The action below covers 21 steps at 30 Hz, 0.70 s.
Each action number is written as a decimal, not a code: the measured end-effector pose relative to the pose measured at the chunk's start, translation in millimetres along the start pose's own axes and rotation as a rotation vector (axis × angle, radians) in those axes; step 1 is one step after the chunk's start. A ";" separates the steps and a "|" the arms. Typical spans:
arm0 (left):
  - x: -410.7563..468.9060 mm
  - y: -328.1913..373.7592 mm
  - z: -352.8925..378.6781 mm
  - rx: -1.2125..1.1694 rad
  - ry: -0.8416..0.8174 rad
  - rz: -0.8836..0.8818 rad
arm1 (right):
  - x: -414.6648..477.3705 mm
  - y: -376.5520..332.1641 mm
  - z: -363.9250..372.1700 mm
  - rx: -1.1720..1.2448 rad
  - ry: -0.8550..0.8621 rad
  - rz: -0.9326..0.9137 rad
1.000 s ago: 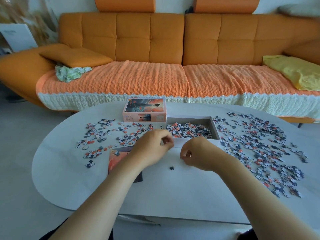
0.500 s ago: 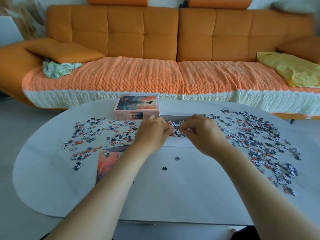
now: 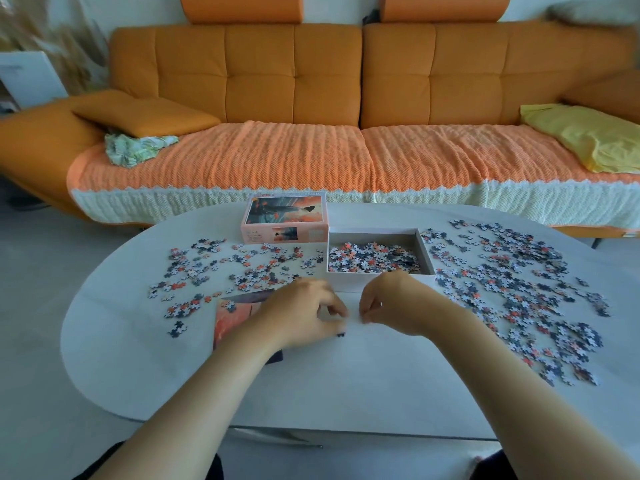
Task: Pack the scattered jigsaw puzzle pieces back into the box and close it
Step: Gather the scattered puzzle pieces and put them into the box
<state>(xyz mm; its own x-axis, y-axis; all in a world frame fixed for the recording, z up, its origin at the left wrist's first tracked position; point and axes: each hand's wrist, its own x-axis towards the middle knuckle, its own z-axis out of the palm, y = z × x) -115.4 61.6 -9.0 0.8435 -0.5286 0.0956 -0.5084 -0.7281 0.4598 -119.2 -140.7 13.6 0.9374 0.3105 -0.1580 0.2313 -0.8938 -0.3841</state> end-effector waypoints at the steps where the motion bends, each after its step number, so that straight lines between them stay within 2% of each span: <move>1: -2.0 0.5 1.5 0.025 -0.045 -0.012 | -0.9 -0.2 -0.7 -0.012 -0.006 -0.004; 4: -1.7 1.8 4.5 0.008 -0.077 -0.028 | -5.2 -1.2 -6.5 0.017 0.050 -0.026; 8: 2.2 3.5 3.4 -0.057 -0.118 -0.053 | -2.5 3.9 -19.3 0.030 0.442 0.006; 11: 8.4 6.3 2.4 -0.161 -0.040 -0.082 | 6.8 14.3 -24.3 0.067 0.578 0.115; 13: 18.3 12.4 0.4 -0.280 0.112 -0.073 | 13.3 20.9 -22.7 0.038 0.593 0.126; 16: 41.0 16.0 -3.1 -0.345 0.362 -0.075 | 17.0 24.9 -17.7 0.009 0.585 0.017; 18: 56.5 9.5 -1.2 -0.230 0.447 -0.066 | 16.4 25.4 -12.7 0.012 0.472 -0.084; 21: 74.1 -8.8 11.3 0.014 0.414 -0.068 | 15.4 22.9 -7.3 -0.041 0.216 -0.105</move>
<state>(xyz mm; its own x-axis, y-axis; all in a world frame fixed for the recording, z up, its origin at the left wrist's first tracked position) -50.3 23.9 -16.0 0.8723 -0.2605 0.4137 -0.4487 -0.7628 0.4657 -97.6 -158.7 8.9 0.9407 0.3295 0.0810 0.3363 -0.8742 -0.3502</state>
